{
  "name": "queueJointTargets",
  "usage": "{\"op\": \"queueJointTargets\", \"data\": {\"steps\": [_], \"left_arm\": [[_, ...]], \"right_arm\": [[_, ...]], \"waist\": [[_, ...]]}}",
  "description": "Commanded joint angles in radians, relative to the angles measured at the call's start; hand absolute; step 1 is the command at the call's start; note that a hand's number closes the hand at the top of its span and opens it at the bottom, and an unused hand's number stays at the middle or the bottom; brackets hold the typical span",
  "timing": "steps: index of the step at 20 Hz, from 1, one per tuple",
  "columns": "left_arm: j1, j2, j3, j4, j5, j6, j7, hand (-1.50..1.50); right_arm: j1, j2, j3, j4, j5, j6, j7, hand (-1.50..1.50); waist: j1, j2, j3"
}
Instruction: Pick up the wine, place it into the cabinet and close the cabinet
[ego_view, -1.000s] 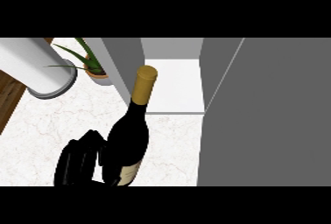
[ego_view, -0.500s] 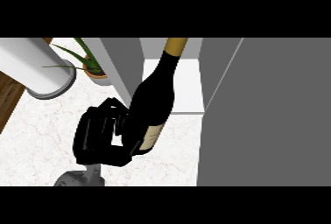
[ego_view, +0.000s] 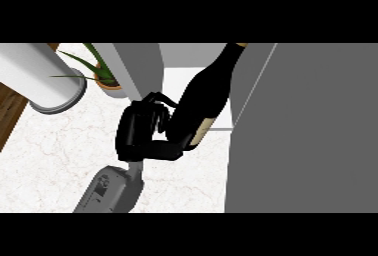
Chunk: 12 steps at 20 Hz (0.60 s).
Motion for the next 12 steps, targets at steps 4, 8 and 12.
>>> {"op": "queueJointTargets", "data": {"steps": [4, 8, 12], "left_arm": [[-0.134, -0.001, -0.068, 0.231, 0.007, 0.087, -0.069, 1.50], [-0.193, -0.001, -0.142, 0.237, 0.101, 0.221, -0.070, 1.50], [-0.226, -0.001, -0.096, 0.368, 0.156, 0.153, -0.143, 1.50]], "right_arm": [[-0.051, -0.002, 0.016, -0.061, -0.003, -0.043, 0.105, -1.50], [-0.043, -0.027, -0.052, 0.025, -0.046, 0.007, 0.019, -1.50], [0.109, -0.006, -0.004, -0.013, -0.022, 0.073, -0.072, -1.50]], "waist": [[-0.003, 0.001, 0.000], [-0.003, 0.001, 0.000], [-0.008, 0.001, 0.000]]}}
